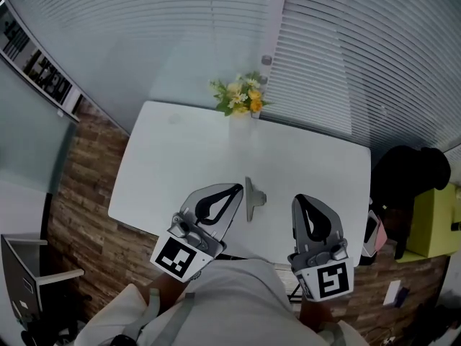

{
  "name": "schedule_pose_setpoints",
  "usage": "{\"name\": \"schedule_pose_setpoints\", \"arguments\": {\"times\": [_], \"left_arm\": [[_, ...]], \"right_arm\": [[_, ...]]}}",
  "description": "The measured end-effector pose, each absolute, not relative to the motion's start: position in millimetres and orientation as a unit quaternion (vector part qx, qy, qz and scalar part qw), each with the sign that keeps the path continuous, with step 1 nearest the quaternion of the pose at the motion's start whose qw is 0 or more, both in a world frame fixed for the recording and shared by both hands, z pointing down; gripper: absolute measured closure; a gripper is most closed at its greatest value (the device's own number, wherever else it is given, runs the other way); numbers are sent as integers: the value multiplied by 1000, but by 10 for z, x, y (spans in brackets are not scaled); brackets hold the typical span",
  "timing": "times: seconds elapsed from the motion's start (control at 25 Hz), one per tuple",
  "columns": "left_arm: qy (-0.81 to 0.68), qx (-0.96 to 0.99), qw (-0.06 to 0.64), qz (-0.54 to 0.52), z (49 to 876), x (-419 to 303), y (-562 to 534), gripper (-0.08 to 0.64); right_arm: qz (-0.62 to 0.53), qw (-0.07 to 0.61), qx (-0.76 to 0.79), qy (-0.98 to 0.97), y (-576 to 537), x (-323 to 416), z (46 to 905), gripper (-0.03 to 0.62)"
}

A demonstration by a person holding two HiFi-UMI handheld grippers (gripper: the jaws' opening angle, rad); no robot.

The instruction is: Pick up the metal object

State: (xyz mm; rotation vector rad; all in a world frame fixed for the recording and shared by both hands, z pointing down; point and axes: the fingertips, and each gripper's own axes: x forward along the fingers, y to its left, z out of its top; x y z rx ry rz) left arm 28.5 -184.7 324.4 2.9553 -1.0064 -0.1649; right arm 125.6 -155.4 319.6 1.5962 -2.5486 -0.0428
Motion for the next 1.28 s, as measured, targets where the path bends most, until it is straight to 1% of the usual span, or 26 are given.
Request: {"name": "schedule_pose_setpoints", "arguments": {"times": [0.16, 0.24, 0.52, 1.12, 1.28], "left_arm": [[-315, 948, 9, -49, 3273, 305, -1836, 558], [-313, 949, 11, -47, 3288, 301, -1830, 558], [-311, 949, 12, -46, 3281, 260, -1814, 558], [-315, 948, 14, -49, 3287, 178, -1783, 558], [-319, 946, 15, -48, 3304, 154, -1779, 558]], "right_arm": [[-6, 78, 534, -842, -1589, 1240, 3324, 586], [-7, 91, 533, -841, -1601, 1269, 3453, 568], [25, 113, 529, -841, -1655, 1277, 3937, 551], [108, 174, 535, -820, -1811, 1420, 5197, 520], [136, 178, 529, -818, -1832, 1433, 5499, 511]]}}
